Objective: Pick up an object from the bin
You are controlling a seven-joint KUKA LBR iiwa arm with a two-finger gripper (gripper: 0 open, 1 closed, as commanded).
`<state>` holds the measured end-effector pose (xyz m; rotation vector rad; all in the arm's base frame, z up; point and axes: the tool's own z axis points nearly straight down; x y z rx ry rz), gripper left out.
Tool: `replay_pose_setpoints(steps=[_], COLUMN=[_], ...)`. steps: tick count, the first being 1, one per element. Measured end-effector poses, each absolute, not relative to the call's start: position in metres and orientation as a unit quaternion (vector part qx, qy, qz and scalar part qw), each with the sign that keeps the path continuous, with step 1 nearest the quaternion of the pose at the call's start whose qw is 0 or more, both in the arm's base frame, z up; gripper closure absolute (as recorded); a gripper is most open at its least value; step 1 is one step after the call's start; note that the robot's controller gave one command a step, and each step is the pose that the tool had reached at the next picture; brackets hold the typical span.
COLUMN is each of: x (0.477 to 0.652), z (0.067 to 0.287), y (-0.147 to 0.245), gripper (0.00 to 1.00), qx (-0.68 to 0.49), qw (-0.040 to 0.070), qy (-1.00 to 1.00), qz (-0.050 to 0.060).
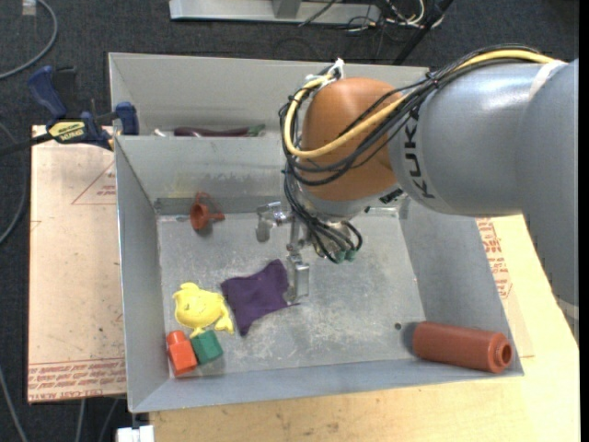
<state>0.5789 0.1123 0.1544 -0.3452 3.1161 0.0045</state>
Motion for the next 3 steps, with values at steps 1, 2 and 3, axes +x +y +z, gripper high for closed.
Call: replay_pose_setpoints(steps=[1, 2, 3], x=[0.567, 0.568, 0.568], z=[0.086, 0.064, 0.067], y=[0.109, 0.114, 0.115], gripper=[0.0, 1.0, 1.0], qx=[-0.163, -0.15, -0.147], qw=[0.002, 0.006, 0.005], qy=[0.987, 0.989, 0.989], qz=[0.002, 0.002, 0.002])
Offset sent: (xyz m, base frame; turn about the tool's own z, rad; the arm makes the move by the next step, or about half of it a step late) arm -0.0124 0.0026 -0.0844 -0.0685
